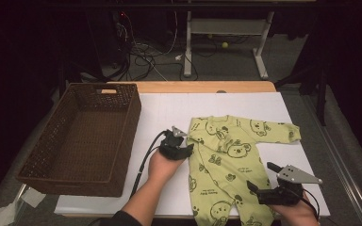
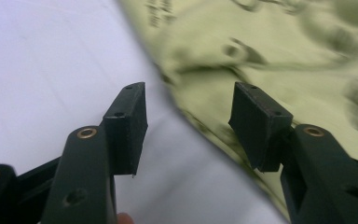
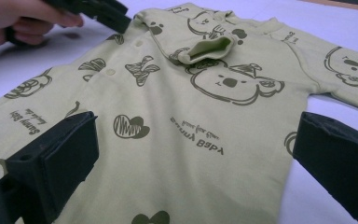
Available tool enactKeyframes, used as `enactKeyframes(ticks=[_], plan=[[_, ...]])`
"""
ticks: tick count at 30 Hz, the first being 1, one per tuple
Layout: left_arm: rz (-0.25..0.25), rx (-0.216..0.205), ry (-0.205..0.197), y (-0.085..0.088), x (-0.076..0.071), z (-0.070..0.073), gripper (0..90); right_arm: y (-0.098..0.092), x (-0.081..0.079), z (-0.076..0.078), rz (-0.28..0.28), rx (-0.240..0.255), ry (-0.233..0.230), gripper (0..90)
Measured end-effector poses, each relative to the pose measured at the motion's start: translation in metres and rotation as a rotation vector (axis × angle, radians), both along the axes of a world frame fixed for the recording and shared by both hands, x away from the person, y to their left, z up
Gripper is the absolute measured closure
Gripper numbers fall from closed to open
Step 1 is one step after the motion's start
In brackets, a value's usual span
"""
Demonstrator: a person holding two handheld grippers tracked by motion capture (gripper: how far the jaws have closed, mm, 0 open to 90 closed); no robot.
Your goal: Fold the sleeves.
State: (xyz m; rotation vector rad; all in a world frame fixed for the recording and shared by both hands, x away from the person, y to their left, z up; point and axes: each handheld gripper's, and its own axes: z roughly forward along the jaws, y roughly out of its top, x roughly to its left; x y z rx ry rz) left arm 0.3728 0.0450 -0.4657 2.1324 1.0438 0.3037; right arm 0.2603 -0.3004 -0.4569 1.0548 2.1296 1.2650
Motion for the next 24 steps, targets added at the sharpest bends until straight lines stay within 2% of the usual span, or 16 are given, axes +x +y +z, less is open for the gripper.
enactKeyframes(ticks=[4,7,10,11,12,14,16,20,21,24], plan=[[-0.115,-0.019,0.010,0.001,-0.042,-0.001,43.8,0.001,-0.001,0.001,-0.003,-0.004,-0.003,0.7],[-0.195,-0.027,0.018,0.000,-0.073,-0.005,47.9,-0.001,-0.001,0.002,-0.015,-0.012,-0.011,1.8],[-0.223,-0.027,0.031,-0.001,-0.093,-0.008,48.7,-0.005,0.003,0.003,-0.046,-0.001,-0.019,2.1],[-0.225,-0.014,0.014,-0.001,-0.098,-0.009,49.6,-0.007,0.005,0.004,-0.066,0.000,-0.021,2.3],[-0.222,0.005,0.011,-0.001,-0.102,-0.008,50.7,-0.009,0.008,0.004,-0.084,0.001,-0.022,2.5],[-0.220,0.012,0.013,-0.002,-0.107,-0.008,54.9,-0.015,0.016,0.004,-0.129,0.004,-0.019,4.0],[-0.222,0.022,-0.002,-0.005,-0.111,-0.008,59.1,-0.023,0.026,0.003,-0.169,0.001,-0.016,6.6],[-0.251,-0.007,0.018,-0.004,-0.114,-0.009,79.4,-0.043,0.053,0.002,-0.279,-0.024,-0.009,16.7],[-0.255,-0.007,0.019,-0.004,-0.114,-0.009,81.2,-0.048,0.060,0.002,-0.309,-0.024,0.002,19.0],[-0.262,0.000,0.008,-0.003,-0.115,-0.009,82.9,-0.061,0.081,0.000,-0.352,-0.018,0.039,28.6]])
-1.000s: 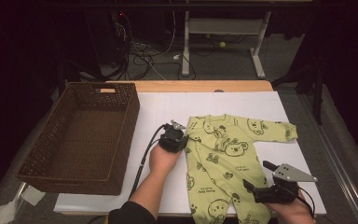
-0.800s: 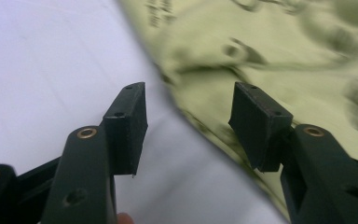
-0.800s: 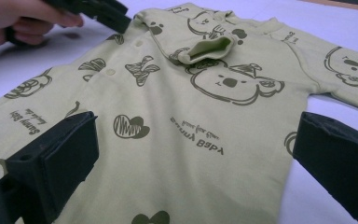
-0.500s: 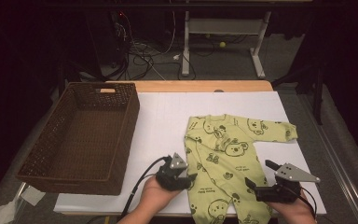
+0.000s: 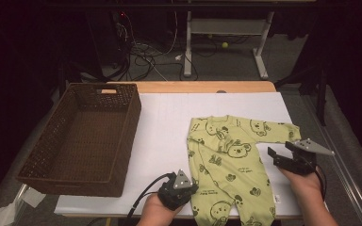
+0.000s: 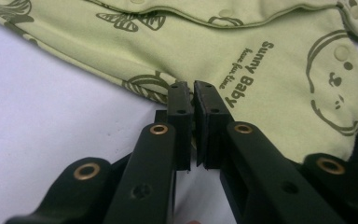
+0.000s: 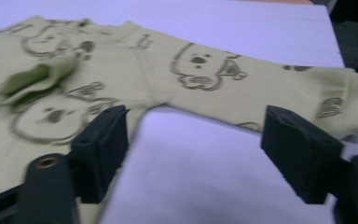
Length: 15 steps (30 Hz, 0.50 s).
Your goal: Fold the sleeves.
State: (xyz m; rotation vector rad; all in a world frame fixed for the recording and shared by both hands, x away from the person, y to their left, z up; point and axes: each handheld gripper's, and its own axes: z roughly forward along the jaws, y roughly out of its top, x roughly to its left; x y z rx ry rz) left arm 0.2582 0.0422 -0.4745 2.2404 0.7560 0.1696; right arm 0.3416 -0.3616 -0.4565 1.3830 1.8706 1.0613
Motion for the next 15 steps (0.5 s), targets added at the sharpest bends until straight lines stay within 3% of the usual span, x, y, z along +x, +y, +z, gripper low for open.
enactKeyframes(ticks=[5,9,15], plan=[[-0.013,0.006,0.006,0.008,0.002,0.001,83.1,-0.016,0.024,0.000,-0.099,-0.031,0.019,33.9],[-0.023,0.006,0.012,0.015,0.003,0.005,83.1,-0.028,0.037,0.001,-0.133,-0.030,0.059,34.4],[-0.023,-0.003,0.015,0.024,0.003,0.009,83.0,-0.038,0.047,0.001,-0.171,-0.055,0.082,35.3]])
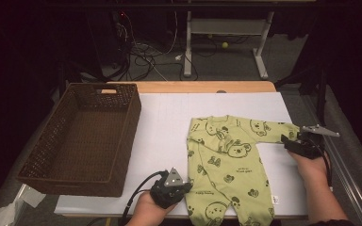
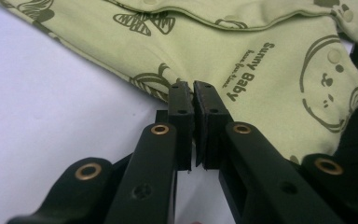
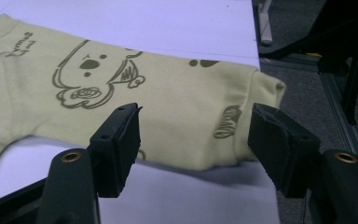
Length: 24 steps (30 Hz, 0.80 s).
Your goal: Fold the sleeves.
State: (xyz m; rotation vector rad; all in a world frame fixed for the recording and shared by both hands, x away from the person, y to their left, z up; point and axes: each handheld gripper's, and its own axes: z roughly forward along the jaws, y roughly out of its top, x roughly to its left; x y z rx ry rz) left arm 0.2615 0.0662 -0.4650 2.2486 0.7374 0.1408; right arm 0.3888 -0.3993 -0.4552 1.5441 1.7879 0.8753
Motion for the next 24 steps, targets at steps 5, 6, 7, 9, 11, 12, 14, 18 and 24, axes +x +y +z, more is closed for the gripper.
enactKeyframes(ticks=[5,6,7,9,11,12,14,18,24], plan=[[0.000,-0.017,0.012,0.006,0.000,0.000,82.9,-0.009,0.008,0.002,-0.026,-0.031,0.024,37.3],[-0.001,-0.020,0.016,0.007,-0.001,-0.001,82.8,-0.011,0.009,0.001,-0.041,-0.023,0.031,37.8],[0.000,-0.026,0.021,0.007,-0.001,-0.002,82.7,-0.014,0.010,0.001,-0.045,-0.018,0.036,38.6],[0.000,-0.033,0.023,0.008,0.000,-0.003,82.5,-0.018,0.012,-0.001,-0.059,-0.006,0.050,38.7],[0.006,-0.056,0.023,0.009,0.000,-0.003,82.5,-0.022,0.014,-0.004,-0.068,0.008,0.069,38.9],[0.000,-0.055,0.023,0.010,0.000,-0.002,82.5,-0.022,0.014,-0.005,-0.071,0.013,0.074,39.3],[0.006,-0.073,0.019,0.010,0.000,-0.002,81.9,-0.022,0.015,-0.006,-0.064,0.011,0.089,42.3],[0.004,-0.079,0.019,0.012,0.000,-0.003,77.0,-0.020,0.016,-0.007,-0.041,-0.002,0.097,50.9],[0.034,-0.134,0.003,0.018,0.002,0.000,61.6,-0.019,0.014,-0.006,-0.034,0.012,0.096,61.1]])
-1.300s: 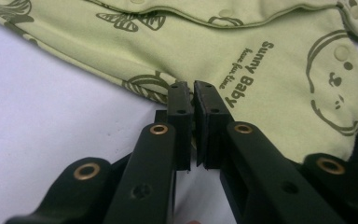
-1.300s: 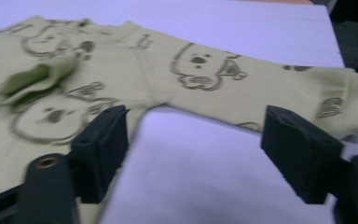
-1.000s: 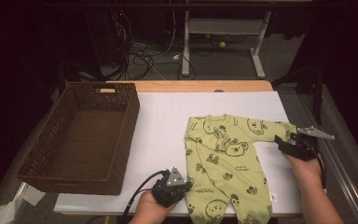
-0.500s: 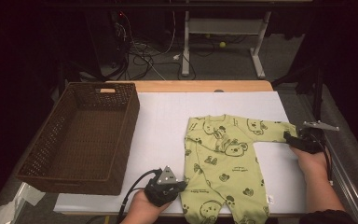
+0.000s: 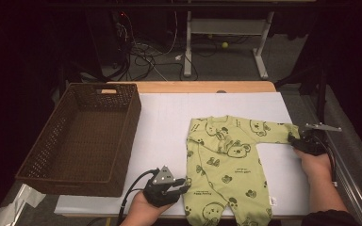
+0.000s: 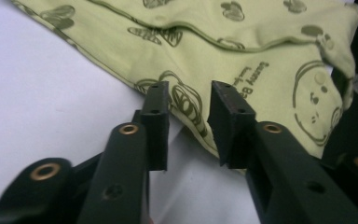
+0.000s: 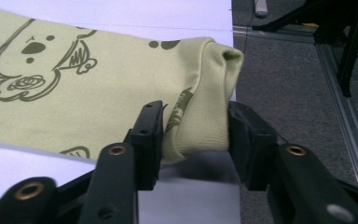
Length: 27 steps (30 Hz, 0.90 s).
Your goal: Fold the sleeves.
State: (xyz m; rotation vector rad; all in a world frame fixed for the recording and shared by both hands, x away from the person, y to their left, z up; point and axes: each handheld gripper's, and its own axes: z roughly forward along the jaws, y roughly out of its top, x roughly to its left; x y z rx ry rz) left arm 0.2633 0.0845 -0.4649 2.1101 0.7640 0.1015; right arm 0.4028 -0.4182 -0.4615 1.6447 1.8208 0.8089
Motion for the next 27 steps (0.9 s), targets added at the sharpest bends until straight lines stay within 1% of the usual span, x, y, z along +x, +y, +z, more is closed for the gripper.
enactKeyframes(ticks=[1,2,6,7,8,10,13,15,16,18,20,21,23,24,27], plan=[[0.009,-0.015,0.006,0.001,0.000,0.001,59.2,0.000,0.000,0.000,-0.002,0.005,0.000,62.1],[0.013,-0.021,0.001,0.002,0.001,0.001,56.1,0.000,-0.001,0.000,-0.006,0.008,-0.003,63.0],[0.044,-0.026,-0.022,0.004,0.001,0.002,41.4,0.001,-0.002,0.001,-0.004,0.009,-0.013,68.1],[0.051,-0.033,-0.027,0.004,0.002,0.001,37.9,0.001,-0.003,0.001,0.001,0.007,-0.023,69.2],[0.059,-0.036,-0.027,0.005,0.002,0.001,35.0,0.002,-0.003,0.001,0.001,0.005,-0.024,70.5],[0.069,-0.042,-0.029,0.005,0.002,0.001,30.1,0.003,-0.005,0.001,0.007,-0.009,-0.039,73.3],[0.079,-0.052,-0.041,0.006,0.001,0.002,23.4,0.003,-0.006,0.001,0.012,-0.003,-0.046,75.4],[0.096,-0.044,-0.036,0.005,0.002,0.003,17.2,0.003,-0.006,0.001,0.017,-0.004,-0.052,76.4],[0.105,-0.038,-0.023,0.005,0.003,0.003,13.1,0.004,-0.007,0.002,0.011,-0.003,-0.051,76.8],[0.123,-0.028,-0.018,0.006,0.004,0.002,10.4,0.004,-0.008,0.002,0.014,0.000,-0.060,77.7],[0.131,-0.023,-0.013,0.007,0.006,0.002,5.2,0.005,-0.010,0.004,0.017,-0.003,-0.069,78.0],[0.134,-0.024,-0.013,0.007,0.006,0.002,3.1,0.005,-0.011,0.004,0.015,0.006,-0.073,78.0],[0.135,-0.013,-0.020,0.006,0.007,0.001,0.0,0.005,-0.012,0.006,0.018,0.003,-0.085,78.1],[0.138,-0.004,-0.031,0.006,0.007,0.001,0.0,0.005,-0.013,0.007,0.019,0.006,-0.089,78.1],[0.134,-0.027,-0.042,0.007,0.007,0.002,0.0,0.007,-0.017,0.009,0.021,0.008,-0.107,78.1]])
